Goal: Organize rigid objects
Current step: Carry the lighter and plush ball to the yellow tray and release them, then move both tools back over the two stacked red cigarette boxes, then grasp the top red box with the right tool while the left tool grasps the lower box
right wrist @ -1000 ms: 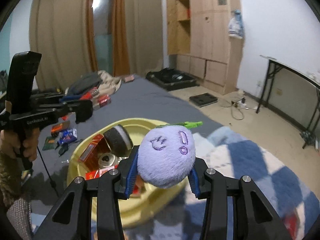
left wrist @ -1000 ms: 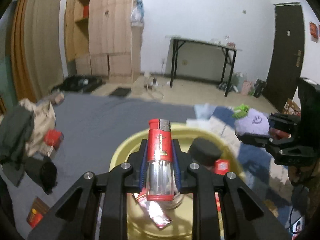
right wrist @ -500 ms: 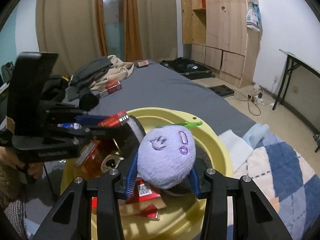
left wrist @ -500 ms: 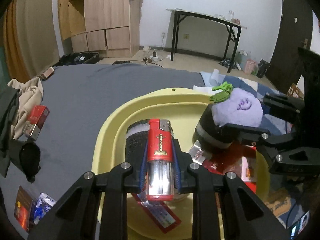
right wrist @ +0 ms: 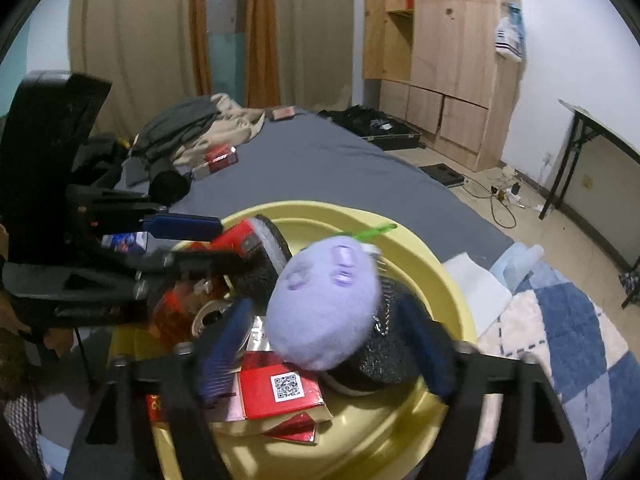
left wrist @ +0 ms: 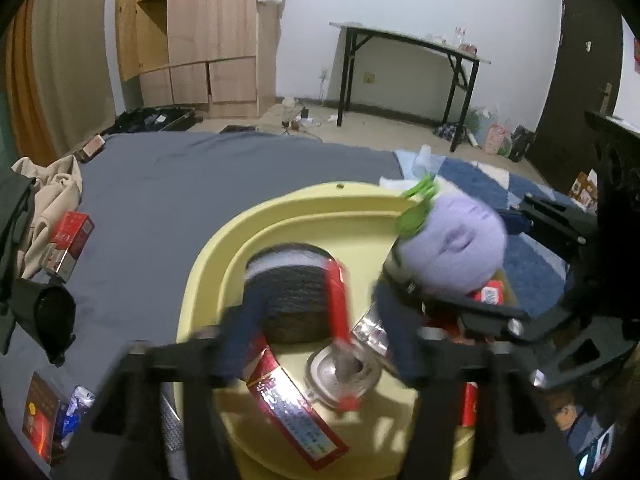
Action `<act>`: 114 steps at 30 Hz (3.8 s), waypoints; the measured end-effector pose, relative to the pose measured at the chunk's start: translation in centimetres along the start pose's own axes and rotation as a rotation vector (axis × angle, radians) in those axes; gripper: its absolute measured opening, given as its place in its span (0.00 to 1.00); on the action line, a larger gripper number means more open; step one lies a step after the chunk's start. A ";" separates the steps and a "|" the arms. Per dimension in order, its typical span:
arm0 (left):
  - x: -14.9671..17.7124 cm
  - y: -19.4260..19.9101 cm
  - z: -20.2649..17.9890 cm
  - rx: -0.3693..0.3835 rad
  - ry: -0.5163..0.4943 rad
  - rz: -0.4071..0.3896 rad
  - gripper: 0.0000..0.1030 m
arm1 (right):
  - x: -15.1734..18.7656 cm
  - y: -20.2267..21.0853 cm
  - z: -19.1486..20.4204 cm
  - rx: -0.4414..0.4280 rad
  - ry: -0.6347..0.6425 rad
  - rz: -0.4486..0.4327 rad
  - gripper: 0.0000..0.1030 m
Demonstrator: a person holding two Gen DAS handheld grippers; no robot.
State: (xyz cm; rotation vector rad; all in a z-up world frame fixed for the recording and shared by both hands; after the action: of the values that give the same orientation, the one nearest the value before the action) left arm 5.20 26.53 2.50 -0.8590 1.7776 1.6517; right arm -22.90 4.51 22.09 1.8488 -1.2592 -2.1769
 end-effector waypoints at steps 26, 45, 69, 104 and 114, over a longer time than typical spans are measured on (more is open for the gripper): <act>-8.5 3.8 -30.1 0.586 -0.156 -0.156 1.00 | 11.2 35.1 -17.3 0.679 -0.505 -0.239 1.00; -8.0 -1.1 -26.7 0.262 -0.232 -0.140 1.00 | 11.5 29.1 -20.7 0.596 -0.587 -0.132 1.00; 1.9 -5.7 -36.2 0.449 -0.626 0.102 1.00 | 14.6 22.5 -27.0 0.341 -0.865 0.057 1.00; 3.0 -6.7 -37.9 0.437 -0.529 0.057 0.57 | 14.1 21.3 -28.3 0.289 -0.707 -0.048 0.23; 0.6 -4.9 -36.2 0.403 -0.501 -0.028 0.57 | 15.1 24.7 -28.0 0.313 -0.722 -0.179 0.22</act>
State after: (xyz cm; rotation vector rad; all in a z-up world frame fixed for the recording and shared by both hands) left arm 9.46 -9.72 1.97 -0.2560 1.6377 1.2764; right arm -15.49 -35.00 24.66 1.3044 -1.6636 -3.0567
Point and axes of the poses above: each gripper's, at about its wrist camera, not at the fingertips, and y roughly against the way its jaws point, z to its left, x to its underside, the point moved 5 cm from there along -y, roughly the way its jaws point, and after that the axes turned 3 degrees about -z, right-handed, at the moved point
